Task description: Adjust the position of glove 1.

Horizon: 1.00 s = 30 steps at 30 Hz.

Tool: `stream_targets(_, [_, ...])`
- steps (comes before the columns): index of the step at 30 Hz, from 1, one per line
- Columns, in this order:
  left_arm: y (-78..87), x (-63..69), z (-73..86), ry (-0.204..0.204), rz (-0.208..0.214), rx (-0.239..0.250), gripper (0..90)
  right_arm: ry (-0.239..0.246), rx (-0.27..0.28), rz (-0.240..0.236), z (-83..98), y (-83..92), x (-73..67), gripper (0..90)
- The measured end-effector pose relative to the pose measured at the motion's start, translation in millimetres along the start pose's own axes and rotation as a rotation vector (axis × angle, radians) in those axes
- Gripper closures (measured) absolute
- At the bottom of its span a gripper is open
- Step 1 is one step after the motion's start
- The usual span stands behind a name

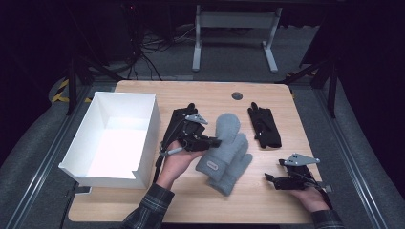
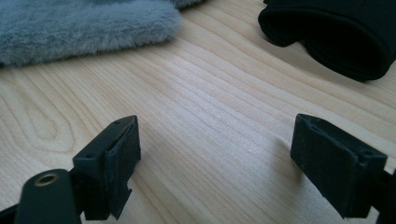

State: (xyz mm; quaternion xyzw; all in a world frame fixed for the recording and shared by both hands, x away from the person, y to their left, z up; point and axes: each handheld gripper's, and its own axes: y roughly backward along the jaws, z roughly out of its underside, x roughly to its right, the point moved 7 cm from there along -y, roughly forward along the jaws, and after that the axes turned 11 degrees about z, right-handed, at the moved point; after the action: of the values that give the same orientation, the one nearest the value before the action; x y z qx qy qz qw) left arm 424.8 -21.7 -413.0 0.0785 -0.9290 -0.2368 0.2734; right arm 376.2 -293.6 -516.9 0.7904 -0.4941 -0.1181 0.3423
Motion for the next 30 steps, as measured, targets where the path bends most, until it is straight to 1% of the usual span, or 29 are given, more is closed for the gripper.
stream_targets(5, [-12.0,8.4,-0.7,0.002,0.028,-0.010,85.6,0.000,0.000,0.000,0.0,0.0,0.0,16.5])
stream_targets(6, [-16.4,10.7,-0.8,0.005,0.037,-0.011,85.6,0.001,0.000,0.000,0.0,-0.1,0.0,16.5])
stream_targets(7, [-16.4,10.7,-0.8,0.005,0.037,-0.011,85.6,0.001,0.000,0.000,0.0,-0.1,0.0,16.5])
stream_targets(9, [-22.6,13.0,0.1,0.002,0.048,-0.023,85.6,0.001,0.000,0.000,0.0,0.0,0.0,16.5])
stream_targets(11, [-29.4,14.5,2.1,0.008,0.056,-0.033,85.6,0.001,0.000,0.000,0.0,0.0,0.0,16.5])
stream_targets(13, [-34.3,12.5,4.8,0.010,0.052,-0.051,85.6,0.001,0.000,0.000,0.0,0.0,0.0,16.5])
stream_targets(17, [-43.5,5.2,11.7,0.030,0.054,-0.081,85.4,0.001,0.000,0.000,0.0,0.0,0.0,16.5])
stream_targets(18, [-43.5,5.2,11.7,0.030,0.054,-0.081,85.3,0.001,0.000,0.000,0.0,0.0,0.0,16.5])
stream_targets(19, [-48.0,1.3,15.0,0.037,0.046,-0.092,85.2,0.001,0.000,0.000,0.0,-0.1,0.0,16.5])
stream_targets(20, [-48.0,1.3,15.0,0.037,0.046,-0.092,85.1,0.001,0.000,0.000,0.0,-0.1,0.0,16.5])
stream_targets(21, [-50.4,-1.3,17.3,0.039,0.040,-0.102,85.1,0.001,0.000,0.000,0.0,0.0,0.0,16.5])
stream_targets(22, [-52.3,-2.8,18.5,0.042,0.035,-0.101,84.8,0.001,0.000,0.000,0.0,-0.1,0.0,16.5])
stream_targets(23, [-55.9,-6.6,21.9,0.042,0.023,-0.115,84.0,0.001,0.000,0.000,0.0,0.0,0.0,16.5])
stream_targets(25, [-57.4,-7.8,23.0,0.037,0.020,-0.120,83.3,0.001,0.000,0.000,0.0,0.0,0.0,16.5])
stream_targets(27, [-58.1,-8.6,23.0,0.028,0.010,-0.119,78.5,0.001,0.000,0.000,0.0,0.0,0.0,16.5])
stream_targets(28, [-57.6,-7.9,22.0,0.021,0.007,-0.113,74.2,0.001,0.000,0.000,0.0,0.0,0.0,16.5])
stream_targets(29, [-56.6,-7.8,21.3,0.015,0.000,-0.111,67.9,0.001,0.000,0.000,0.0,0.0,0.0,16.5])
stream_targets(30, [-53.7,-7.6,19.7,0.007,-0.014,-0.105,63.2,0.001,0.000,0.000,0.0,0.0,0.0,16.5])
